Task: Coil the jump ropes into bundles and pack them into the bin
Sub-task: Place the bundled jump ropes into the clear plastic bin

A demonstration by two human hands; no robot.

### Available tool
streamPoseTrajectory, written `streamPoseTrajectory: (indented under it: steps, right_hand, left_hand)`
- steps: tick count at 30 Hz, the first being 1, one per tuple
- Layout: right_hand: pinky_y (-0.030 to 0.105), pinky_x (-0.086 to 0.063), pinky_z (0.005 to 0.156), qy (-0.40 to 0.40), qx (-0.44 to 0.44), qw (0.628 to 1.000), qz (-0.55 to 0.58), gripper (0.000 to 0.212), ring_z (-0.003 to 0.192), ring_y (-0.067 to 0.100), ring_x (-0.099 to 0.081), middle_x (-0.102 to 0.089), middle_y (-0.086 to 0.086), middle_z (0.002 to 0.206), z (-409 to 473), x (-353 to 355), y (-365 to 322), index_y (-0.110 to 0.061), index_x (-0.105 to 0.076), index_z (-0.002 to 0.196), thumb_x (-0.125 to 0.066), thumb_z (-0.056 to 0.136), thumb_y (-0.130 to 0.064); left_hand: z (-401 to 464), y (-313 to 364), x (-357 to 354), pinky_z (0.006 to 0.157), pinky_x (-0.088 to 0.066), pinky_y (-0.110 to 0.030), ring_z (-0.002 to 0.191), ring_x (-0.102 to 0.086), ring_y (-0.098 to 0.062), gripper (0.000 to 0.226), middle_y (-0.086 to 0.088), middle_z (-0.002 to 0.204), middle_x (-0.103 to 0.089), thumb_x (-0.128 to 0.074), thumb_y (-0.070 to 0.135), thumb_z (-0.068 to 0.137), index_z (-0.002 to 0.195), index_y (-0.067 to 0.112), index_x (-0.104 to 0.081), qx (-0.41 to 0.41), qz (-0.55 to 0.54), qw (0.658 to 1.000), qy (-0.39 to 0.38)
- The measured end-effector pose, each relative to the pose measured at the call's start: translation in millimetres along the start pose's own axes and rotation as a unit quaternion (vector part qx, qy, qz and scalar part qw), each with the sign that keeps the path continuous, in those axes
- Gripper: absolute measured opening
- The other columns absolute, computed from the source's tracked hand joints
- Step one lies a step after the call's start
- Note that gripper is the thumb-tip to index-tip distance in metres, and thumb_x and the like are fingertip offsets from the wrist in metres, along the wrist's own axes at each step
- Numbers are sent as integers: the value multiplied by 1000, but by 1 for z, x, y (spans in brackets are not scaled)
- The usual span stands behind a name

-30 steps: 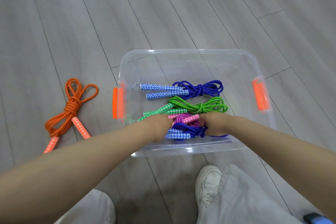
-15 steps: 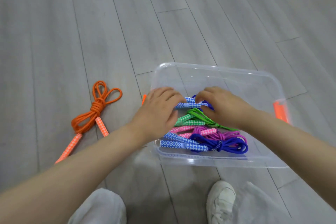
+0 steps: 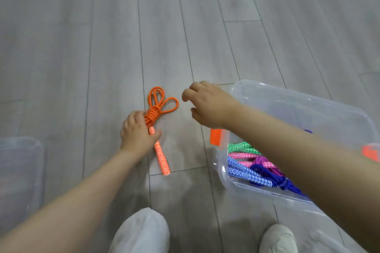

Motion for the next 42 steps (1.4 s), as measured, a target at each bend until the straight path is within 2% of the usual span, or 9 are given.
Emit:
streamPoseTrajectory:
  steps: [5, 12, 22, 25, 30, 36, 38, 40, 42]
  right_hand:
    - [40, -40, 96, -98, -26, 995, 1, 53, 122, 31, -45, -47, 10, 133, 49, -43, -37, -15, -38, 142, -51, 91, -20]
    - [45, -40, 100, -161, -26, 986, 23, 57, 133, 34, -38, -35, 4, 150, 77, -95, -63, -15, -35, 143, -51, 89, -13]
    - [44, -32, 109, -203, -32, 979, 0, 76, 141, 29, -30, -18, 1, 160, 77, -116, -60, -18, -16, 154, -58, 91, -22]
    - [46, -35, 101, -195, -50, 978, -46, 59, 136, 32, -32, -33, 7, 148, 78, -114, -55, -17, -30, 147, -52, 93, -22]
    - [46, -35, 100, -190, -82, 975, -83, 39, 131, 33, -33, -35, 12, 140, 55, -120, -43, -13, -41, 135, -42, 96, -16]
    - [44, -34, 102, -213, -143, 965, -57, 39, 130, 31, -39, -45, 14, 139, 36, -136, -37, -11, -37, 135, -41, 96, -13]
    - [42, -34, 101, -231, -153, 959, -57, 41, 128, 31, -43, -50, 13, 137, 32, -142, -36, -11, -36, 135, -43, 95, -12]
    - [41, -34, 101, -234, -155, 958, -67, 40, 127, 30, -45, -52, 12, 136, 32, -145, -35, -11, -38, 134, -44, 95, -13]
    - [41, -33, 102, -240, -151, 956, -80, 39, 129, 30, -44, -51, 11, 137, 32, -144, -35, -11, -41, 134, -44, 95, -14]
  left_hand:
    - [-22, -55, -16, 104, -37, -49, 128, -43, -40, 92, -18, 142, -42, -80, 51, 68, 139, 8, -42, 35, 14, 999, 7]
    - [-25, -52, -30, 113, -26, -48, 145, -21, -36, 114, -16, 161, -11, -71, 64, 70, 154, 12, -14, 61, 3, 998, -16]
    - [-10, -33, -37, 115, -21, -47, 148, -11, -28, 118, -10, 162, -7, -71, 68, 67, 153, 12, -13, 52, 7, 998, -17]
    - [-11, -29, -43, 114, -21, -47, 149, -7, -26, 117, -6, 163, -3, -70, 69, 66, 154, 17, -11, 16, 83, 995, -44]
    - [-17, -23, -50, 114, -21, -50, 148, -7, -28, 105, -7, 163, -2, -71, 52, 70, 154, 24, -13, -36, 126, 989, -61]
    - [-28, -32, -57, 114, -24, -46, 147, -15, -29, 103, -10, 162, -10, -69, 30, 73, 155, 22, -7, -55, 146, 985, -78]
    - [-29, -44, -55, 108, -33, -46, 138, -32, -33, 99, -13, 153, -30, -73, 29, 67, 152, 17, -23, -49, 136, 987, -62]
    - [-27, -54, -51, 93, -43, -47, 116, -51, -36, 83, -13, 128, -51, -76, 29, 61, 136, 12, -46, -60, 123, 990, -30]
    - [-26, -61, -48, 81, -46, -45, 98, -57, -36, 65, -12, 107, -57, -77, 28, 59, 118, 11, -56, -63, 128, 990, -11]
Point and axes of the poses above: each hand's wrist, its own z-axis towards the middle knuckle, its own x-axis out of the back of the hand, y = z × x, the point moved 5 cm from there along z, towards the middle knuckle
